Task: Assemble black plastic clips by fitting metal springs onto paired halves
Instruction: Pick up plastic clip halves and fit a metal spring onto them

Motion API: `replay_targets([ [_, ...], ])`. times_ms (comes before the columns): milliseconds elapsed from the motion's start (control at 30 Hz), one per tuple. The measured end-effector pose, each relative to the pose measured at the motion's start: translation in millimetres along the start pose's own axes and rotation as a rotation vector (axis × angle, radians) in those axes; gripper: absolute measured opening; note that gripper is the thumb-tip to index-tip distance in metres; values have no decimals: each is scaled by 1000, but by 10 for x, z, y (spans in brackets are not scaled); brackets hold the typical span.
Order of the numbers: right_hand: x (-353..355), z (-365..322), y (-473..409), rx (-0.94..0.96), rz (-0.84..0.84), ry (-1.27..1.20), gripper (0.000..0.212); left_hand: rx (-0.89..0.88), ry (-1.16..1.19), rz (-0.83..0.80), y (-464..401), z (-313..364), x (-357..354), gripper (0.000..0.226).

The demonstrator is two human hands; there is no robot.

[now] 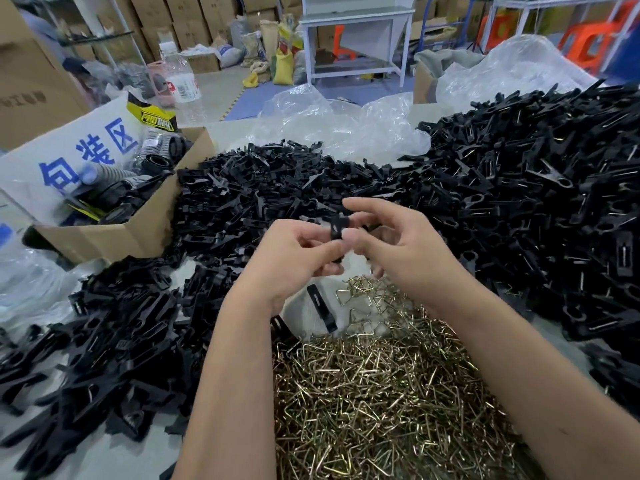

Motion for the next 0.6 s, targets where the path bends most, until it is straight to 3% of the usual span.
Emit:
replay_targets([
  [100, 47, 9, 22, 12, -101, -22, 32, -84, -102, -101, 1, 47, -51, 9],
  [267, 82, 8, 13, 60, -74, -123, 16, -150, -202, -157, 10, 83, -60, 13],
  [400, 77, 12, 18, 78, -52, -247, 16, -176, -174, -29, 15, 98, -30, 30],
  [500, 108, 24, 19, 65, -24, -371, 17, -239, -121, 104, 9, 140, 22, 30],
  [600, 110, 37, 6, 55, -34, -378, 20, -280, -105, 117, -3, 160, 30, 28],
])
Point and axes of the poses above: each hand's wrist, its own y-axis away from the middle knuckle, its own x-axis out of the back of the hand, z = x × y, the point moved 5 cm from there along -y, towards the middle knuckle, and after that the axes turned 9 degrees about -x, right-handed, at the moved point
